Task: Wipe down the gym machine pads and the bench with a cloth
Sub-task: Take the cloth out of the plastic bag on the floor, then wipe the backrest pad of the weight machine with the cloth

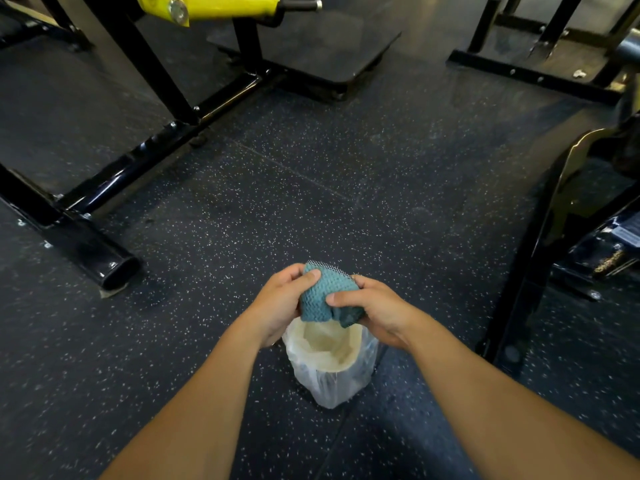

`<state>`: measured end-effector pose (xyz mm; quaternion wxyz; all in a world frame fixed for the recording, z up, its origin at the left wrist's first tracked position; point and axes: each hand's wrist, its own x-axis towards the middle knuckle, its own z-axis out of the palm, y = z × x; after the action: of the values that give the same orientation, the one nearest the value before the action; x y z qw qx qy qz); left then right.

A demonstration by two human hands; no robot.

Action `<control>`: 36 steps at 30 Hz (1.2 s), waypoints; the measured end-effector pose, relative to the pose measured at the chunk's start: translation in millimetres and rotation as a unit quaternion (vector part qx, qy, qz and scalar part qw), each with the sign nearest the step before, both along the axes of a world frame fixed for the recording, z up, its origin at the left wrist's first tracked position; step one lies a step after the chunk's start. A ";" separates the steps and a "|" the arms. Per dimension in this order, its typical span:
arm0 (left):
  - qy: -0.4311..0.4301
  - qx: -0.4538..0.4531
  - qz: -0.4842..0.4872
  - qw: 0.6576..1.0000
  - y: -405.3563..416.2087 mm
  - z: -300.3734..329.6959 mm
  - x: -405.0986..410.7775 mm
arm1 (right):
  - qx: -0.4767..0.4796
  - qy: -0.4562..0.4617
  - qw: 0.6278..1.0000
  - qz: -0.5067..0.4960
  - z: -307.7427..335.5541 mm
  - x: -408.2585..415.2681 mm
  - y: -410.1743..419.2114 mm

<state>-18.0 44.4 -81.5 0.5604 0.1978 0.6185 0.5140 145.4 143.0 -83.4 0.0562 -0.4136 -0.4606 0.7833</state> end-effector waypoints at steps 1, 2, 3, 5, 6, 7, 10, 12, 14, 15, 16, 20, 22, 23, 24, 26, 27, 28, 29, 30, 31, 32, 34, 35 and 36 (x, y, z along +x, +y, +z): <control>0.011 0.006 0.000 1.000 2.9 4.0 -0.1 | -0.013 0.013 1.000 -0.008 2.6 1.0 2.4; 0.026 0.010 0.001 1.000 5.3 7.7 -0.5 | -0.027 0.025 0.999 -0.017 5.0 2.6 4.9; 0.040 0.015 0.004 0.999 7.1 11.5 -1.3 | -0.040 0.039 0.998 -0.028 7.8 4.3 7.8; 0.058 0.031 0.008 0.998 8.8 19.9 -2.7 | -0.060 0.064 0.995 -0.052 14.2 6.3 13.5; 0.066 0.036 0.011 0.997 9.5 24.2 -3.2 | -0.061 0.071 0.994 -0.063 19.7 5.6 15.5; 0.074 0.037 0.018 0.996 9.7 28.6 -3.3 | -0.054 0.072 0.993 -0.073 25.4 4.5 16.5; 0.092 0.049 0.053 0.993 12.9 46.0 -1.2 | -0.004 0.059 0.993 -0.103 45.1 -1.0 19.1; 0.093 0.056 0.077 0.991 15.4 60.4 0.1 | 0.019 0.061 0.991 -0.121 61.1 -4.2 21.5; 0.095 0.063 0.101 0.988 17.4 79.5 1.3 | 0.036 0.065 0.988 -0.134 81.9 -6.2 24.8; 0.094 0.066 0.111 0.987 19.1 91.2 1.9 | 0.048 0.065 0.987 -0.138 95.3 -6.5 27.3; 0.092 0.072 0.118 0.986 20.9 105.0 3.1 | 0.062 0.065 0.986 -0.141 110.6 -6.7 29.4; 0.096 0.093 0.128 0.983 27.4 183.1 10.2 | 0.115 0.074 0.979 -0.152 191.5 -1.2 35.6; 0.103 0.107 0.122 0.981 29.9 237.5 15.3 | 0.145 0.083 0.972 -0.164 247.1 5.1 37.2; 0.109 0.115 0.119 0.980 31.4 267.9 18.7 | 0.161 0.086 0.969 -0.169 278.4 8.8 38.0; 0.115 0.123 0.117 0.979 33.3 299.4 22.6 | 0.175 0.091 0.965 -0.173 311.0 12.6 38.8; 0.124 0.142 0.114 0.976 37.7 365.7 31.0 | 0.197 0.105 0.958 -0.181 379.9 21.5 40.3; 0.131 0.153 0.114 0.973 40.4 400.7 35.4 | 0.207 0.115 0.953 -0.187 416.0 26.7 41.0; 0.140 0.165 0.115 0.970 42.9 437.0 40.8 | 0.216 0.125 0.949 -0.194 452.8 32.0 41.1; 0.148 0.178 0.113 0.966 44.8 473.9 46.5 | 0.226 0.135 0.944 -0.200 490.1 37.9 40.3; 0.155 0.192 0.107 0.963 47.2 511.1 52.9 | 0.236 0.146 0.938 -0.207 527.0 43.9 39.8; 0.161 0.205 0.099 0.960 49.1 548.0 59.8 | 0.244 0.160 0.932 -0.214 563.4 50.8 38.8; 0.167 0.216 0.093 0.957 50.3 585.4 66.7 | 0.249 0.174 0.926 -0.222 599.3 57.8 37.2; 0.174 0.240 0.080 0.952 47.9 656.3 82.1 | 0.258 0.198 0.917 -0.231 668.7 75.1 32.0; 0.174 0.250 0.072 0.950 46.0 686.5 90.9 | 0.263 0.208 0.913 -0.234 699.3 85.0 28.5; 0.174 0.254 0.065 0.949 42.7 712.7 100.0 | 0.269 0.213 0.908 -0.240 727.0 95.9 23.1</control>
<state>81.9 87.1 631.2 0.3411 0.3796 0.5664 0.6471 241.2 166.0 643.5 0.4481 -0.3039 -0.5177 0.6625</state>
